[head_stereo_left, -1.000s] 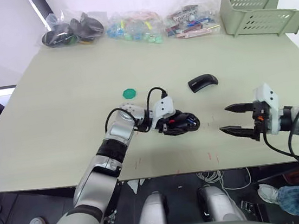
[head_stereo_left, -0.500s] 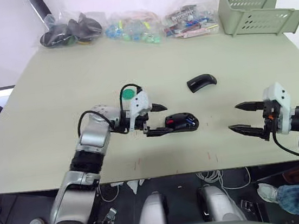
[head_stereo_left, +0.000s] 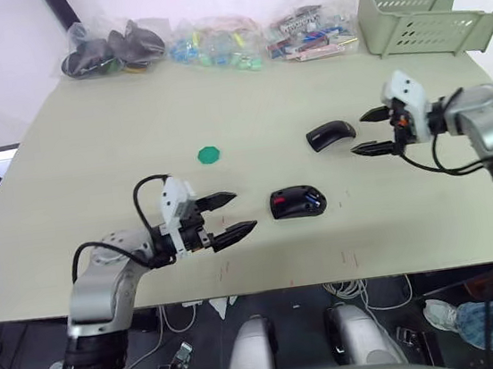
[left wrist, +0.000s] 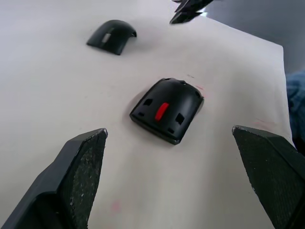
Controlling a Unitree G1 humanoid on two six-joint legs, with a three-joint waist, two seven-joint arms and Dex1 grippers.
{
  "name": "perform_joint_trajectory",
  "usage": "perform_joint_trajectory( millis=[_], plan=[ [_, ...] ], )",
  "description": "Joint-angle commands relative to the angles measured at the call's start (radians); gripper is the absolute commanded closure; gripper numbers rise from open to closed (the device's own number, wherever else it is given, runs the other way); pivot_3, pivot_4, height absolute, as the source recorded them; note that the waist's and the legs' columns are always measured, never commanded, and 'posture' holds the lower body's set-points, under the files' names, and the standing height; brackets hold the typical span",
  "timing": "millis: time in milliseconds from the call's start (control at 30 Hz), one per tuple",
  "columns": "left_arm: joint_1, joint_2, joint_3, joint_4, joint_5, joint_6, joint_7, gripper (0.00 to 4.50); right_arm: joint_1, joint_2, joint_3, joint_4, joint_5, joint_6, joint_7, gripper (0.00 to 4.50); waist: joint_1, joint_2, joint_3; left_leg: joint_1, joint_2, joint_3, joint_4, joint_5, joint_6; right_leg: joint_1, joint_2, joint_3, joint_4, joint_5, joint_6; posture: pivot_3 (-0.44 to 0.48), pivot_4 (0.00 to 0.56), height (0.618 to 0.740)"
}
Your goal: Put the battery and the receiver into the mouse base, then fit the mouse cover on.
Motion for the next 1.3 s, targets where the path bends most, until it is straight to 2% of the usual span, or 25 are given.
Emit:
perform_joint_trajectory(
  millis=[33,167,300,833,1033,1300],
  plan=[
    [0.043,0.008,0.041,-0.074,-0.053,-0.021,0.01,0.01,-0.143,0.057,0.002,0.221,-0.08,-0.113,-0.047,0.0,-0.007,0.0,0.0,0.0,0.0,0.001,0.0,0.0,0.0,0.0,0.0,0.0,0.0,0.0,0.0,0.0,0.15,0.74],
    [0.097,0.028,0.072,-0.105,-0.11,-0.002,0.007,0.01,-0.234,0.118,0.036,0.378,-0.187,-0.208,-0.094,0.0,-0.01,0.001,0.0,0.0,0.0,0.001,-0.002,0.0,0.0,-0.003,-0.002,0.001,0.0,0.0,0.0,0.0,0.15,0.74],
    [0.121,0.036,0.081,-0.115,-0.134,-0.008,0.024,0.01,-0.283,0.155,0.037,0.452,-0.259,-0.241,-0.182,0.0,-0.007,0.001,0.001,0.0,0.0,0.001,-0.003,0.0,0.0,-0.003,-0.002,-0.001,0.001,-0.001,-0.002,0.0,0.15,0.74],
    [0.174,0.055,0.094,-0.179,-0.196,0.012,0.101,0.01,-0.307,0.25,-0.049,0.509,-0.332,-0.159,-0.325,0.0,-0.01,0.002,0.001,0.001,0.0,0.001,-0.003,0.0,-0.001,-0.003,-0.003,0.0,0.002,-0.001,-0.002,0.0,0.15,0.74],
    [0.201,0.069,0.108,-0.198,-0.214,0.012,0.117,0.01,-0.288,0.272,-0.063,0.513,-0.347,-0.092,-0.269,0.0,-0.011,0.002,0.001,0.001,-0.001,0.001,-0.003,0.0,-0.001,-0.003,-0.003,0.0,0.002,-0.001,-0.002,0.0,0.15,0.74],
    [0.213,0.074,0.106,-0.189,-0.216,-0.004,0.121,0.01,-0.299,0.259,-0.076,0.507,-0.353,-0.047,-0.115,0.0,-0.011,0.002,0.001,0.002,-0.001,0.001,-0.003,0.0,-0.001,-0.002,-0.003,0.0,0.002,-0.002,-0.004,0.0,0.15,0.74]
  ],
)
